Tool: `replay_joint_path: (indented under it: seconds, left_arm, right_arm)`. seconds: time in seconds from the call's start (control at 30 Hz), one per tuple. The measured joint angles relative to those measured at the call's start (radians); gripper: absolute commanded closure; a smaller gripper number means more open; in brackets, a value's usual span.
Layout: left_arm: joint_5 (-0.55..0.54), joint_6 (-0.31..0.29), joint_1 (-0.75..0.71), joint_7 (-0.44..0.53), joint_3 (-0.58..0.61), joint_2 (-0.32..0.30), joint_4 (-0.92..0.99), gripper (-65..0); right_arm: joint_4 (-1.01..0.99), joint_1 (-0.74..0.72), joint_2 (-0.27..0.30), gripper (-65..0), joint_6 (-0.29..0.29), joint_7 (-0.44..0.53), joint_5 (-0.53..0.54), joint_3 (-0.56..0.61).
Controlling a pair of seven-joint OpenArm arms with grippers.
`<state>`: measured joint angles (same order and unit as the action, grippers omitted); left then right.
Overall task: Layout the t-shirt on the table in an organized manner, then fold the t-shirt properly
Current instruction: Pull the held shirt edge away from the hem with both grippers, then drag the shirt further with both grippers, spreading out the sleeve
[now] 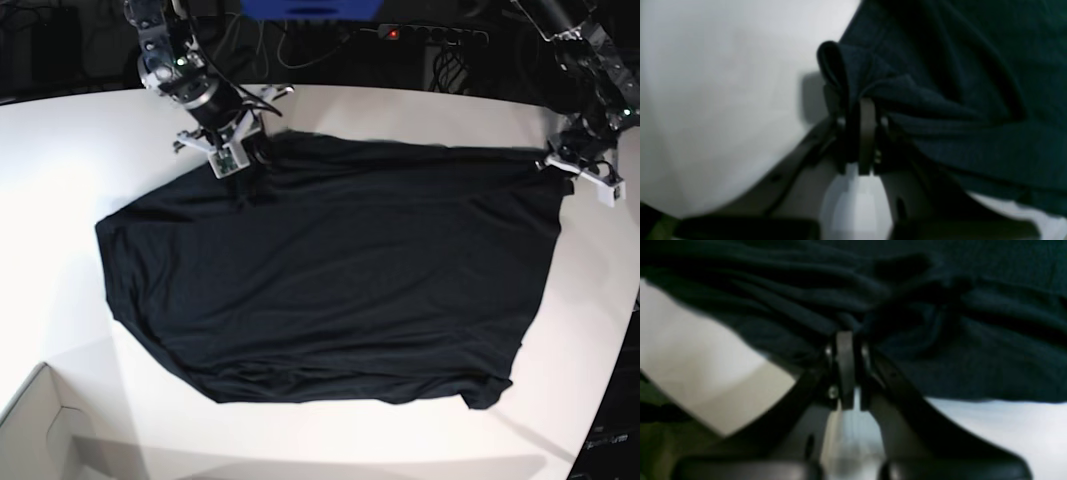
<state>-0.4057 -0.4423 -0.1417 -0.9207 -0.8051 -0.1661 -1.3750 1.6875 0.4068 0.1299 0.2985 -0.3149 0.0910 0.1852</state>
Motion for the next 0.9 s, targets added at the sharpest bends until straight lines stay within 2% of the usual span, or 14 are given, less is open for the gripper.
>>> replay_joint_path:
  seconds: [0.13,0.3,0.47,0.6,0.77,0.9]
  left_arm:
    - [0.000,-0.027,-0.002,-0.010,0.000,-0.015,0.003,-0.1]
    - [-0.021,-0.033,-0.024,-0.013,0.001,-0.023,-0.003,-0.1]
    - [0.017,-0.033,-0.093,-0.052,0.002,-0.024,-0.094,-0.1]
    - [0.028,-0.032,-0.124,-0.067,-0.001,-0.024,-0.127,-0.1]
    - [0.030,-0.034,-0.143,-0.085,-0.077,-0.020,-0.128,-0.1]
    - [0.054,-0.106,-0.147,-0.082,-0.081,-0.023,-0.127,-0.1]
  right_arm:
    - [0.086,0.073,0.002,0.0,-0.001,-0.009,-0.003,-0.003]
    - [0.190,0.135,0.003,0.0,-0.004,0.003,-0.002,-0.006]
    - [0.204,0.172,0.003,0.0,-0.003,0.000,-0.002,-0.006]
    - [0.204,0.200,0.032,0.0,-0.003,-0.001,-0.002,-0.008]
    - [0.204,0.230,0.053,0.0,-0.003,0.039,-0.002,-0.005]
    - [0.204,0.279,0.056,0.0,-0.004,0.103,-0.002,-0.007]
